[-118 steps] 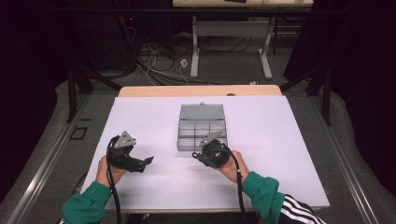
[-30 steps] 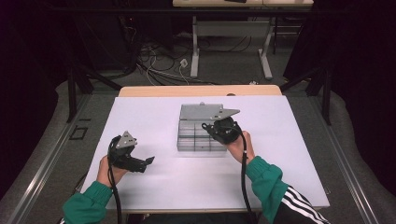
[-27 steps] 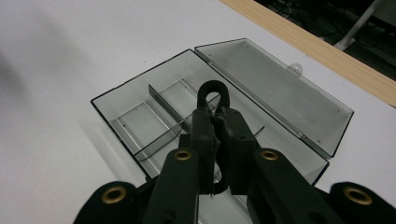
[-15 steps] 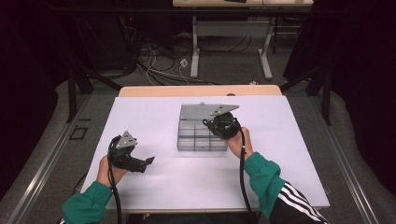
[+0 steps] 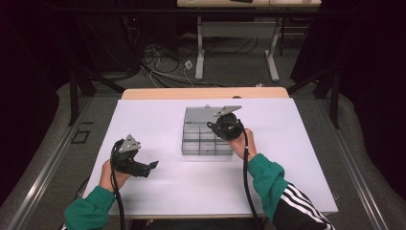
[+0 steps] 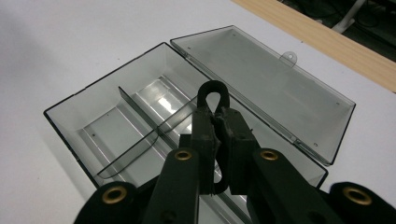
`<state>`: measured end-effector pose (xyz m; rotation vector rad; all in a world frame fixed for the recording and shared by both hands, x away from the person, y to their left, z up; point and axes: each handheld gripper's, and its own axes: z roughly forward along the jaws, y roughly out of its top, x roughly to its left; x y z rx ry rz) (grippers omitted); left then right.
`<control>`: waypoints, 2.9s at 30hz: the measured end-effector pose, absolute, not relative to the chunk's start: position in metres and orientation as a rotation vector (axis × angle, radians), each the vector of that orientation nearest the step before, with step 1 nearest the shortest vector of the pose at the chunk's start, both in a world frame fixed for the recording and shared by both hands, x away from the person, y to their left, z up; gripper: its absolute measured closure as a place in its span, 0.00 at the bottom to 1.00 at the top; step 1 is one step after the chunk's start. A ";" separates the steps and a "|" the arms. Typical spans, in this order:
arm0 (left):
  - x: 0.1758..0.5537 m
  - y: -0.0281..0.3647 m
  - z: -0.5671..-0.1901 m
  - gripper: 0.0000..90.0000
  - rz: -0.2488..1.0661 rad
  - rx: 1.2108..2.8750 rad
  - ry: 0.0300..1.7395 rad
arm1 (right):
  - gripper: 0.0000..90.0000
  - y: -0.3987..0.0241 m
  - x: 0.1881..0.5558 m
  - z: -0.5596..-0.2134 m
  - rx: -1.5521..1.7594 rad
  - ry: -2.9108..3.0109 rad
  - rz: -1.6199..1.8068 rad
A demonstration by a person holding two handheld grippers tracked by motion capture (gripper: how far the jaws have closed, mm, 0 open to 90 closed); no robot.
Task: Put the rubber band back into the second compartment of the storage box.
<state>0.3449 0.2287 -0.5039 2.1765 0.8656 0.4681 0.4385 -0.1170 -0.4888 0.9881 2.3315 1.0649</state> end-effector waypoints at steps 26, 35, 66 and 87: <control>0.343 0.226 -0.504 0.00 0.473 2.171 0.859 | 0.95 -0.098 0.465 -0.512 1.041 2.404 0.971; 0.345 0.225 -0.504 0.00 0.468 2.180 0.862 | 0.95 -0.089 0.469 -0.519 1.047 2.438 0.915; 0.345 0.224 -0.504 0.00 0.474 2.181 0.845 | 0.52 -0.094 0.480 -0.525 1.016 2.460 1.009; 0.344 0.225 -0.503 0.00 0.480 2.174 0.854 | 0.05 -0.113 0.462 -0.500 0.938 2.614 1.048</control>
